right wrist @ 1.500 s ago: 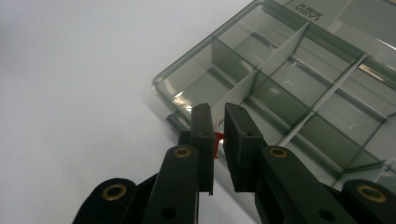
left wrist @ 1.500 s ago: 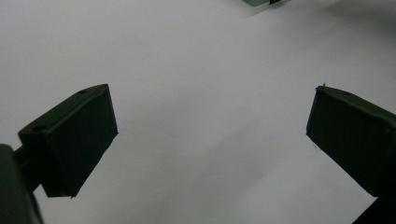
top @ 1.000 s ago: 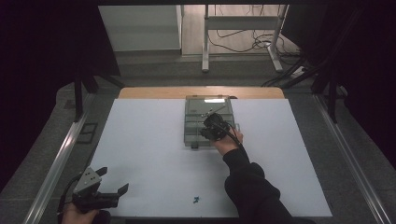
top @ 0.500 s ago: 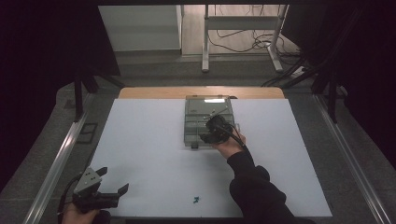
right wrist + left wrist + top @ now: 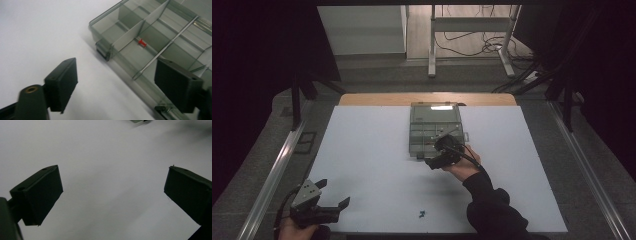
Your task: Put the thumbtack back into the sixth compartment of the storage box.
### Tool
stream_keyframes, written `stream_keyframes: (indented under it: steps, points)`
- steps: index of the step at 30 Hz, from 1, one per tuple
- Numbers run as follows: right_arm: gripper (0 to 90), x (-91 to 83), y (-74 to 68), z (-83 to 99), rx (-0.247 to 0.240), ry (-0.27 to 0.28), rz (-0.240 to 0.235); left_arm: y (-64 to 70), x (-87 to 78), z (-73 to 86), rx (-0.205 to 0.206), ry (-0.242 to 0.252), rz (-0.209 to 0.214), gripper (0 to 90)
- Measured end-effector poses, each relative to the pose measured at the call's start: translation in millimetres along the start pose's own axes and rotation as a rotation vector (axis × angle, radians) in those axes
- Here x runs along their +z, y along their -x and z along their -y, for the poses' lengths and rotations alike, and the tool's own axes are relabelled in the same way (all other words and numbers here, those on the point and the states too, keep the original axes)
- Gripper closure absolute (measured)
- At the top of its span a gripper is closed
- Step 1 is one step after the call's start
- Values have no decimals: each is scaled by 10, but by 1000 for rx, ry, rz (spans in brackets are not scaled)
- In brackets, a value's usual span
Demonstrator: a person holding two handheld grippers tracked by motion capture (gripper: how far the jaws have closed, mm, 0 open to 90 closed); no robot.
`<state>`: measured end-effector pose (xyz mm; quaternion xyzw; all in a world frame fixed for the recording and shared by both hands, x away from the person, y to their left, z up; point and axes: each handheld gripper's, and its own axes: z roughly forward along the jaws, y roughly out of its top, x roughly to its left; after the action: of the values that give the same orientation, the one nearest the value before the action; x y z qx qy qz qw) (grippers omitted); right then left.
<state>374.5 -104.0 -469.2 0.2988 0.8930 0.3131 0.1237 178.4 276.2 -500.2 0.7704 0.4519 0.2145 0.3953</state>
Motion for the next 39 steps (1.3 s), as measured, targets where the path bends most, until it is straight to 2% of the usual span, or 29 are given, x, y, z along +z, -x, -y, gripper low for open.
stream_keyframes:
  steps: [11, 17, 19, 25, 28, 31, 33, 34, 37, 38, 39]
  points:
    - [21, -64, -142, 101, -26, -17, -15, 1, -1, 0, 4, 1, 2, 22]
    - [2, -112, -214, 161, -44, -31, -35, 0, 0, 0, 5, 0, 5, 22]
    - [0, -138, -263, 195, -55, -54, -47, 1, 0, 0, 6, -1, 6, 22]
    - [0, -152, -338, 214, -38, -99, -36, 1, 0, 0, 6, 0, 6, 22]
    - [4, -165, -395, 246, -44, -117, -59, 1, 0, 0, 6, 0, 6, 22]
    - [67, -184, -451, 286, -55, -127, -62, 2, 1, -1, 7, -1, 6, 22]
    - [154, -211, -514, 334, -69, -129, -60, 3, 1, -1, 8, -1, 5, 22]
    - [193, -220, -541, 358, -79, -129, -70, 4, 3, -2, 9, -2, 5, 22]
    - [238, -225, -585, 390, -87, -130, -91, 5, 3, -3, 9, -2, 5, 22]
    - [285, -230, -633, 423, -101, -129, -111, 5, 2, -3, 9, -2, 5, 22]
    - [285, -230, -633, 423, -101, -129, -111, 4, 2, -3, 8, -2, 5, 22]
